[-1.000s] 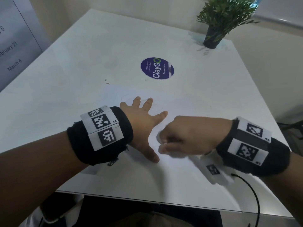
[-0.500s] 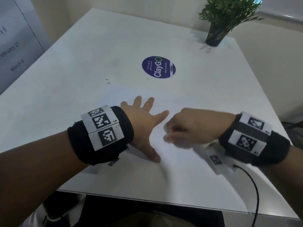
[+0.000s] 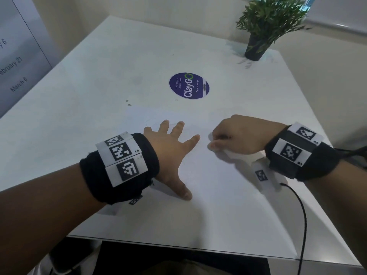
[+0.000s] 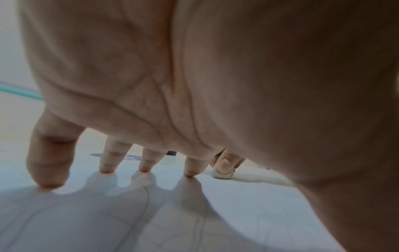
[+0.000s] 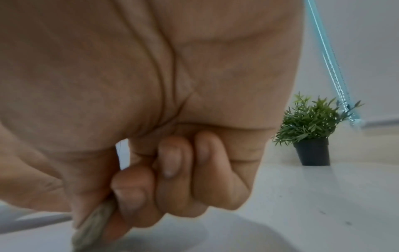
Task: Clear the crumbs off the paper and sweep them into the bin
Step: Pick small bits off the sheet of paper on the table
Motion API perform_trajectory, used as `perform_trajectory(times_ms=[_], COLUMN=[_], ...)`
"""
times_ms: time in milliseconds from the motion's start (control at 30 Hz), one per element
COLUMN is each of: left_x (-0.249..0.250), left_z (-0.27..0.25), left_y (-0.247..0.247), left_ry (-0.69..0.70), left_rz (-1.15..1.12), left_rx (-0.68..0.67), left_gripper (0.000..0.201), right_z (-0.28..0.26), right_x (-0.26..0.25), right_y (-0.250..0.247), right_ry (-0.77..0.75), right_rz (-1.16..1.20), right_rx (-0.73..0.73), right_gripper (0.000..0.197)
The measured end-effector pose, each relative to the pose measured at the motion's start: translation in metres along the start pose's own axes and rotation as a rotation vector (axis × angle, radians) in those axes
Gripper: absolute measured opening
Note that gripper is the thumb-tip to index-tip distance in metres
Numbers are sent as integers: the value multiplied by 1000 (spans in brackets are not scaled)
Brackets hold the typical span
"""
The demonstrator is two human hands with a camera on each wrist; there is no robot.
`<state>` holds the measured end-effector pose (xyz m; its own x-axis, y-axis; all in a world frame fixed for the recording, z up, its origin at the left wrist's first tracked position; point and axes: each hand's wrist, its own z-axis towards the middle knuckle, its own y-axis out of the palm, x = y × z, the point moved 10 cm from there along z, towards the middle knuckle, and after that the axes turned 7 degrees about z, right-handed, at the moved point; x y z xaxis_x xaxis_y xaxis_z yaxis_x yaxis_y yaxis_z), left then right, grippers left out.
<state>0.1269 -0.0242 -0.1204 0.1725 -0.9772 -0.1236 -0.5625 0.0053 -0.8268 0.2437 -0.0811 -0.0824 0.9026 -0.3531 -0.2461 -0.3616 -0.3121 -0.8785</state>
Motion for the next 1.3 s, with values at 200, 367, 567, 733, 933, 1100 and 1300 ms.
perform_trajectory(times_ms=[200, 367, 567, 733, 933, 1100, 1300], left_x=[0, 0, 0, -1, -2, -3, -2], left_z=[-1, 0, 1, 2, 2, 2, 2], left_y=[-1, -1, 0, 1, 2, 2, 1], left_ry=[-5, -3, -4, -2, -10, -16, -16], left_rz=[5, 3, 7, 0, -1, 6, -3], left_rx=[8, 16, 18, 9, 20, 24, 40], left_gripper=[146, 146, 146, 147, 151, 154, 154], right_z=[-4, 3, -1, 7, 4, 10, 8], right_x=[-36, 0, -38, 7, -30, 11, -29], right_y=[25, -3, 22, -8, 19, -4, 6], right_ry=[-118, 5, -136, 25, -98, 32, -107], right_rz=[69, -14, 40, -20, 47, 4, -4], right_rx=[-98, 8, -69, 50, -47, 18, 11], right_gripper=[44, 42, 41, 42, 43, 42, 43])
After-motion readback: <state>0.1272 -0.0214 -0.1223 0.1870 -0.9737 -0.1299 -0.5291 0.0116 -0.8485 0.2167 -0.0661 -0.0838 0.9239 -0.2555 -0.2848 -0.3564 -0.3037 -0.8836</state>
